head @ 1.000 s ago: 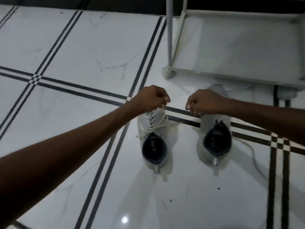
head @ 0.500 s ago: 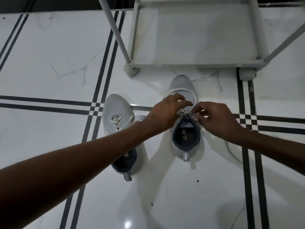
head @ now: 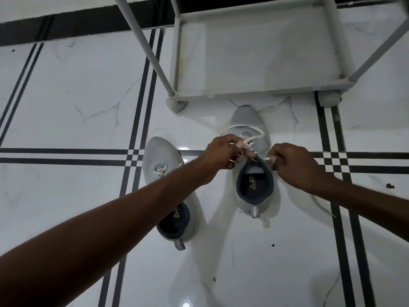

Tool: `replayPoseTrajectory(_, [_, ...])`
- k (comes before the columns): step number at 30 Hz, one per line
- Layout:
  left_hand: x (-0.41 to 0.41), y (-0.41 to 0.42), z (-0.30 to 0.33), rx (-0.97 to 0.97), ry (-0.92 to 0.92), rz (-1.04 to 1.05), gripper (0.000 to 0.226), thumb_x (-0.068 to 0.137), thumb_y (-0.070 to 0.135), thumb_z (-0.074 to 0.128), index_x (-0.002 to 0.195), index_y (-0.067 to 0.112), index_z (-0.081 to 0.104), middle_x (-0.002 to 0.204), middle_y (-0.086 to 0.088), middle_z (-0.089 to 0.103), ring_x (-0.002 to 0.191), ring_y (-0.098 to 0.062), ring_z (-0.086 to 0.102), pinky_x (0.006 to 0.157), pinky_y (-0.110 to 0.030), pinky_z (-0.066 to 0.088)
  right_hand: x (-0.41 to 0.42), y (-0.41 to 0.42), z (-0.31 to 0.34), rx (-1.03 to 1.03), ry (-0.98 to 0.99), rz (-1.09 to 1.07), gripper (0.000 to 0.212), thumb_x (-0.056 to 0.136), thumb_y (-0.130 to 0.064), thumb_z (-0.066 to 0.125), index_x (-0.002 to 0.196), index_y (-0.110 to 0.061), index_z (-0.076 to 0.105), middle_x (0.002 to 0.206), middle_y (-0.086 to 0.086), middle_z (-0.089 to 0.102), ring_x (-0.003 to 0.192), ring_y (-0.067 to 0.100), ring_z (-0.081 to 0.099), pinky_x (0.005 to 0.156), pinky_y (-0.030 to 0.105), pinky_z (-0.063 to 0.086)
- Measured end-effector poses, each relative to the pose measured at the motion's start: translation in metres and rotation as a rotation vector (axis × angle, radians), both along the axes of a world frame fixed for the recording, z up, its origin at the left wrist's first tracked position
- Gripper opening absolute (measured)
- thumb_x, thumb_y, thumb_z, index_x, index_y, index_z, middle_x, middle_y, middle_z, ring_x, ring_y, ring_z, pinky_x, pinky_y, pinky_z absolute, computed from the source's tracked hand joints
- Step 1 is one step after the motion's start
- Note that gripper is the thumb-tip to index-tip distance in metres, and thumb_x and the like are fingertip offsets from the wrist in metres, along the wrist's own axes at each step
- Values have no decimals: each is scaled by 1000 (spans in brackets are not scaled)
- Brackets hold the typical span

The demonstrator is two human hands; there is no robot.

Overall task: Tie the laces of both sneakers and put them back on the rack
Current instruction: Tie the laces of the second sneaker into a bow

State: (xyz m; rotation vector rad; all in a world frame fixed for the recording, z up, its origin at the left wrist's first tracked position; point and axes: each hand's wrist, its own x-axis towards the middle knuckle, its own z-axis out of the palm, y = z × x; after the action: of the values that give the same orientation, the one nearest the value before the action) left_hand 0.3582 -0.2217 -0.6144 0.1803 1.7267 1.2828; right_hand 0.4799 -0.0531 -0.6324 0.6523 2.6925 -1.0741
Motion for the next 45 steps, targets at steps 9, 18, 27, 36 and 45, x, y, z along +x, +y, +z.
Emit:
replayPoseTrajectory(9, [-23,-34,-16,-64,2,-150,31,104,24,48,84,13,70,58,3,50,52,-11,44,53,-20,41,-1,28,-5,196,-43,297,27,93,-19,59,67,-26,57,63,-5,60,61,20,55,58,32,38])
replayPoseTrajectory(18, [-22,-27,-7,-92,-13,-107,32,102,28,50,89,17,77,67,0,64,67,-14,58,62,-22,44,11,45,-11,425,89,206,18,85,-32,70,86,-14,73,80,6,69,81,30,62,73,40,48])
replayPoseTrajectory(27, [-19,0,14,20,-104,212,39,107,24,40,110,-2,69,63,-4,58,71,-26,71,71,-35,61,-9,8,6,-786,-250,-636,21,97,-8,51,109,2,66,99,21,70,78,25,65,72,31,54])
replayPoseTrajectory(36, [-4,48,28,-184,122,-271,23,96,6,54,103,11,75,70,-5,66,45,-10,44,48,-21,43,-45,30,62,-732,145,-363,12,95,-8,57,91,-5,68,99,20,75,95,30,73,90,39,59])
replayPoseTrajectory(45, [-29,42,54,-136,106,-394,48,101,43,52,85,5,76,65,-2,58,53,-13,51,57,-26,50,-55,35,70,-629,-4,-80,22,100,-5,50,107,10,65,97,27,73,84,37,73,71,34,62])
